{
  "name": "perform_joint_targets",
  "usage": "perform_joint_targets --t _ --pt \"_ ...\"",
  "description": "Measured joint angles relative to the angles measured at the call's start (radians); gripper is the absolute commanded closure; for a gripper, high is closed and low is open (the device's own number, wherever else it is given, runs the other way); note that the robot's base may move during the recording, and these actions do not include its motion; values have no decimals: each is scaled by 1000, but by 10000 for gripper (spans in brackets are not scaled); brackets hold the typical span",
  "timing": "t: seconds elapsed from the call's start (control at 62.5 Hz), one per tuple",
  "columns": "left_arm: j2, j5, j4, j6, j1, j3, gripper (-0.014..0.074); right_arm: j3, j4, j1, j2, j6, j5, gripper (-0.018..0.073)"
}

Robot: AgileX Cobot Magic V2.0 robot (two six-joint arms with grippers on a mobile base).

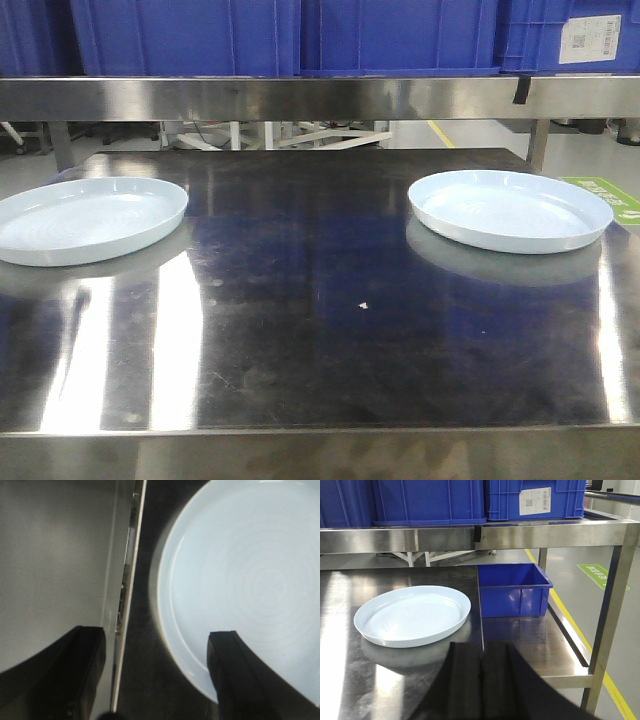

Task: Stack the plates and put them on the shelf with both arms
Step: 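Grasp the pale blue plate rim with the left gripper and lift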

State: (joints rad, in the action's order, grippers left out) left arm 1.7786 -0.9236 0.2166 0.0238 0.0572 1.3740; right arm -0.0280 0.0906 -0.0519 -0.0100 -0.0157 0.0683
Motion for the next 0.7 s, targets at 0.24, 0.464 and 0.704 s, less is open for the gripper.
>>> perform_joint_targets --t 0.24,0.464,0.704 --pt "57 89 18 0 -43 1 99 0 0 0 0 0 0 503" --pt "105 115 18 0 -49 1 99 0 0 0 0 0 0 503" --pt "135 125 12 2 -49 6 128 0 0 0 0 0 0 503"
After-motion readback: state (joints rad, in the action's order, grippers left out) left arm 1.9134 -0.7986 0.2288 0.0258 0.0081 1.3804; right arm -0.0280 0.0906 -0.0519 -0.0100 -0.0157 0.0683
